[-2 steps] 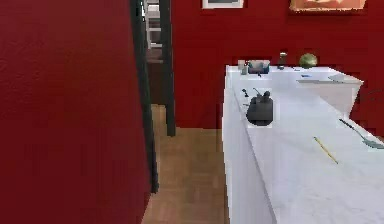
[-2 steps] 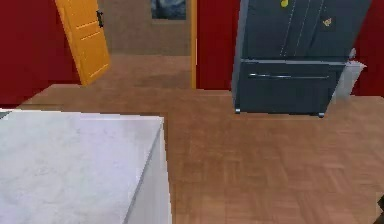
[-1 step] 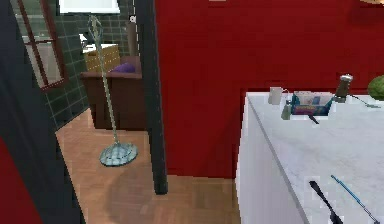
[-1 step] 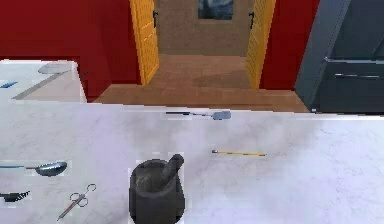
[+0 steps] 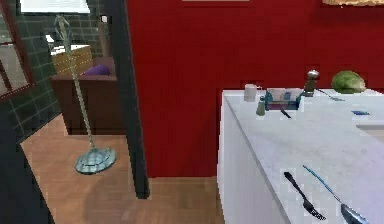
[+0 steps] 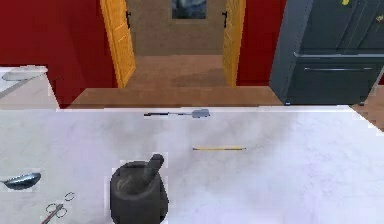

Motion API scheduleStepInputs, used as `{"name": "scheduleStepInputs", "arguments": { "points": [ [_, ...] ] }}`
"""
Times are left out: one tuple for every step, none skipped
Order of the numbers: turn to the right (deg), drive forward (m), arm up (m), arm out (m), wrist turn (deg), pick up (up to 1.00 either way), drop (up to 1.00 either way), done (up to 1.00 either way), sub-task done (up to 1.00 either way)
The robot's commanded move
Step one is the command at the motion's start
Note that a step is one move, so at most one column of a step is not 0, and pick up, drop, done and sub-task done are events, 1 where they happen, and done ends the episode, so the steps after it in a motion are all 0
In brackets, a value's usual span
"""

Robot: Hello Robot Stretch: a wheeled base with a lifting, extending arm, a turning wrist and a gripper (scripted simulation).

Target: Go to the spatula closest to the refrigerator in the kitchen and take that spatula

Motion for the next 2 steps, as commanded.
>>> {"name": "scheduleStepInputs", "arguments": {
  "points": [
    [0.0, 0.20, 0.00, 0.00, 0.0, 0.00, 0.00, 0.00, 0.00],
    [0.0, 0.00, 0.50, 0.00, 0.0, 0.00, 0.00, 0.00, 0.00]
  ]
}}
